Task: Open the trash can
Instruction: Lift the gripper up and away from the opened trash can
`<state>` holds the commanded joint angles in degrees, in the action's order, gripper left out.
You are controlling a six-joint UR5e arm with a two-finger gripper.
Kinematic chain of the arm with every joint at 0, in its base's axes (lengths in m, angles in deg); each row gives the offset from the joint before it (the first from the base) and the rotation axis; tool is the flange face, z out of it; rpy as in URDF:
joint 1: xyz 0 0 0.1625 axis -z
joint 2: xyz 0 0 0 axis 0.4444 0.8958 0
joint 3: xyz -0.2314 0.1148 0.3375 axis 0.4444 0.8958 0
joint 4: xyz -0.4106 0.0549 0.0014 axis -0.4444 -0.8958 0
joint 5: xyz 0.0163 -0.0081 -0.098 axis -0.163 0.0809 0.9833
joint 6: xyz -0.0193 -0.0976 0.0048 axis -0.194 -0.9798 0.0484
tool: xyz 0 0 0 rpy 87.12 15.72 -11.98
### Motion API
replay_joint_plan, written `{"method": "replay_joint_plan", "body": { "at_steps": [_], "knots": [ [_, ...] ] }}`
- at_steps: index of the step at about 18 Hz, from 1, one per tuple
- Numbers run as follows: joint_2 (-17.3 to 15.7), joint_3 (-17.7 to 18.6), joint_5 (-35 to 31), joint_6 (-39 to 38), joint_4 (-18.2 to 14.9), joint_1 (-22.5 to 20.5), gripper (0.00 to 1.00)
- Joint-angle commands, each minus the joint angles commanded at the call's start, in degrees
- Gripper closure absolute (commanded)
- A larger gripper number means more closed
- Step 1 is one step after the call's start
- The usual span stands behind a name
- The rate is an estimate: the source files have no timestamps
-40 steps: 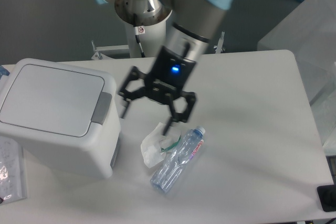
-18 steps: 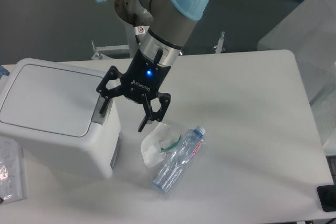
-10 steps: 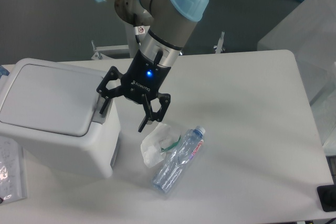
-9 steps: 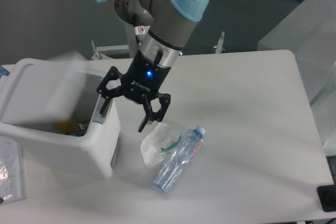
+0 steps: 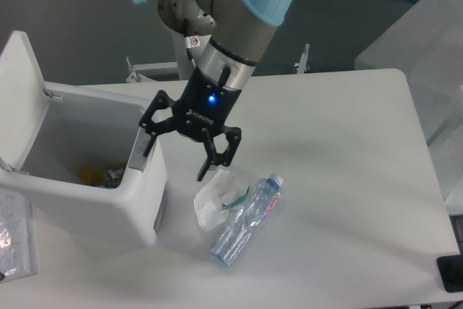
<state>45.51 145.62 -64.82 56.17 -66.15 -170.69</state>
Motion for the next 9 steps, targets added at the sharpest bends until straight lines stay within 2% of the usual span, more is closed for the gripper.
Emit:
{"method": "replay_joint_plan", "body": {
  "at_steps": [5, 9],
  "knots": [
    [0.17, -1.5, -0.09, 0.7, 0.17, -3.78, 0.0],
    [2.1, 0.95, -0.26, 8.24, 0.35, -10.71, 0.0]
  ]
}}
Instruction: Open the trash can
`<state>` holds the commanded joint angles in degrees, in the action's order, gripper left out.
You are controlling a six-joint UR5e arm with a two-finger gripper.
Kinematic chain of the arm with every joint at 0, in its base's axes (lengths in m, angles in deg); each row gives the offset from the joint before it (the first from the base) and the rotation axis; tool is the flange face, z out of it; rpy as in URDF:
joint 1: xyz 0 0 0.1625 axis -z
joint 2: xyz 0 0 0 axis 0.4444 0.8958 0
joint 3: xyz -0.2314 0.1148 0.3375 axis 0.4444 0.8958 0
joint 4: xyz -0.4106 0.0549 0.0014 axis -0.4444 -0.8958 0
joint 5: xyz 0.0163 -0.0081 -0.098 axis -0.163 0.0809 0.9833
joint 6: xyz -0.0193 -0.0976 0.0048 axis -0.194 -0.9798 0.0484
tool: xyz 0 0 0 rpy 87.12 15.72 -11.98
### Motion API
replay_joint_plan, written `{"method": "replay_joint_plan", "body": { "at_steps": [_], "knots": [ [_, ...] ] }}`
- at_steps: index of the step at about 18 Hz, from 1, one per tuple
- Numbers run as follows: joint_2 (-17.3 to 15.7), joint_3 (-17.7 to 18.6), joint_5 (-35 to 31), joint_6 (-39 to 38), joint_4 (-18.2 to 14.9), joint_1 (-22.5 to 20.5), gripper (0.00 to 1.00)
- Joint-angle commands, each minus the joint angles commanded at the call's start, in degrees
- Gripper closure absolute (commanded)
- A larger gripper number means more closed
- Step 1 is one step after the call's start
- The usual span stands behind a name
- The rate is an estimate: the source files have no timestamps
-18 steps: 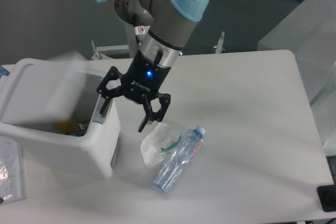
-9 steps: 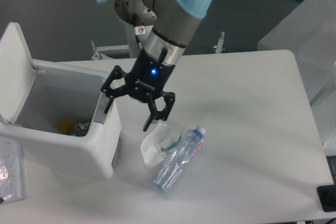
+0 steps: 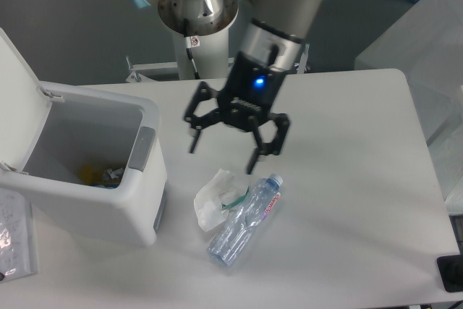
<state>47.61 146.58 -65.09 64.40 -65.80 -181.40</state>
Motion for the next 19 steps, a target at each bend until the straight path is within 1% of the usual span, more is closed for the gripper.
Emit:
{"method": "replay_joint_plan", "body": {
  "at_steps": [1, 3, 5, 6, 8, 11, 13, 14, 16, 18, 19],
  "knots": [
    [1.14, 0.36, 0.0, 2.64, -0.09, -1.76, 0.0],
    [2.03, 1.32, -1.39, 6.86, -0.09, -3.09, 0.0],
    [2.47, 1.33, -9.97, 10.38, -0.26, -3.97, 0.0],
    [2.91, 1.24, -14.54, 11.09, -0.26, -3.8, 0.0],
    [4.84, 0.36, -21.76, 12.06, -0.7, -3.19, 0.0],
    [7.3, -1.74, -29.25, 12.42, -0.7, -0.47, 0.0],
    [8.18, -3.15, -31.98, 13.2, -0.97, 0.76, 0.0],
    [8.45, -3.16, -32.69, 15.21, -0.97, 1.29, 0.0],
    [8.98, -3.16, -35.49, 21.62, -1.05, 1.73, 0.0],
    [8.98, -2.72, -38.57, 26.46, -1.14, 2.61, 0.0],
    [8.89, -1.67, -40.24, 27.26, -1.06, 2.96, 0.0]
  ]
}}
